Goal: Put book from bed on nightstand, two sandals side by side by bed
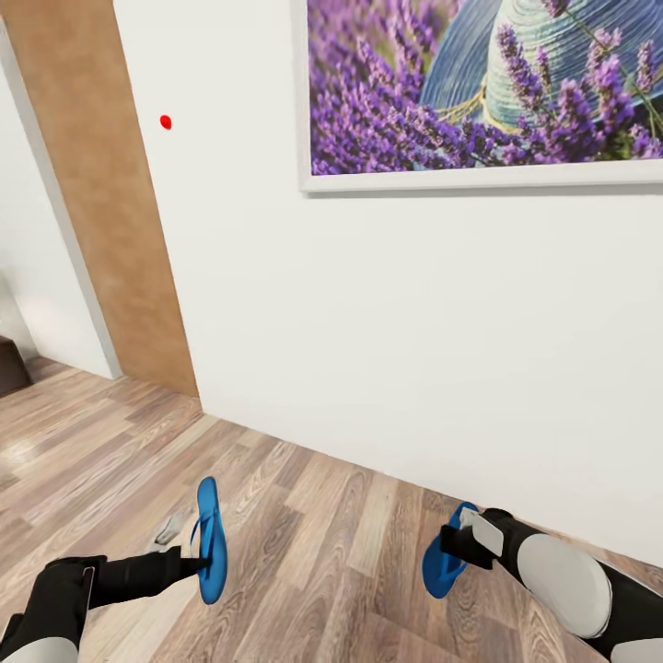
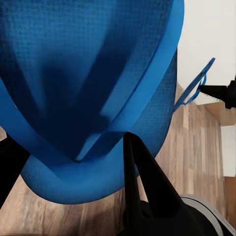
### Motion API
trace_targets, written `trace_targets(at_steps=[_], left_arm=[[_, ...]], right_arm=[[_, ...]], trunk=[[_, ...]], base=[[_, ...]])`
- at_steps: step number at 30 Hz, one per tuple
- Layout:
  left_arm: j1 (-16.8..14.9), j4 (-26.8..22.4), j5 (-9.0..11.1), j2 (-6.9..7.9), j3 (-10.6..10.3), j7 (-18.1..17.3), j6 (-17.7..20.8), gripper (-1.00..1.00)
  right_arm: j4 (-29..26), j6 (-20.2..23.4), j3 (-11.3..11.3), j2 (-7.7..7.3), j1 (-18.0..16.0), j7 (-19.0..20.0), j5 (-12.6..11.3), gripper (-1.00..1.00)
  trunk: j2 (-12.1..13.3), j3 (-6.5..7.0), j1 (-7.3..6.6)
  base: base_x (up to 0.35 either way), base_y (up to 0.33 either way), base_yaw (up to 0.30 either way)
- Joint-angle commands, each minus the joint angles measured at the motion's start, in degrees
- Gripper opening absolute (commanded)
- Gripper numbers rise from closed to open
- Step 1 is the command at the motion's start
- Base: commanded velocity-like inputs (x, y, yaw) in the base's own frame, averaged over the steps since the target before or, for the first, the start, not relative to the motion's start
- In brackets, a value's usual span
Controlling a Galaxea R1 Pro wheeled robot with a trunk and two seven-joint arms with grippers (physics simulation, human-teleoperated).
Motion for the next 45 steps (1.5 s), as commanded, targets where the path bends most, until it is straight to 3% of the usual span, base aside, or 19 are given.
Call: trace_targets(at_steps=[1,16,45], left_arm=[[-0.10,-0.03,-0.60,-0.07,0.24,-0.57,0.61,-1.00],[-0.10,0.03,-0.78,-0.97,0.19,-0.55,0.61,-1.00],[-0.10,1.68,-0.42,-0.91,0.33,1.91,0.61,-1.00]], right_arm=[[0.09,0.04,-0.30,-0.04,-0.04,0.26,0.51,-1.00],[0.09,0.07,-0.25,-0.02,-0.03,0.52,0.50,-1.00],[0.09,-0.08,-0.27,0.07,-0.04,0.22,0.50,-1.00]], trunk=[[-0.03,-0.06,-0.01],[-0.03,-0.06,-0.01],[-0.03,-0.06,-0.01]], base=[[0.000,0.000,0.263],[0.000,0.000,0.263],[0.010,-0.010,0.263]])
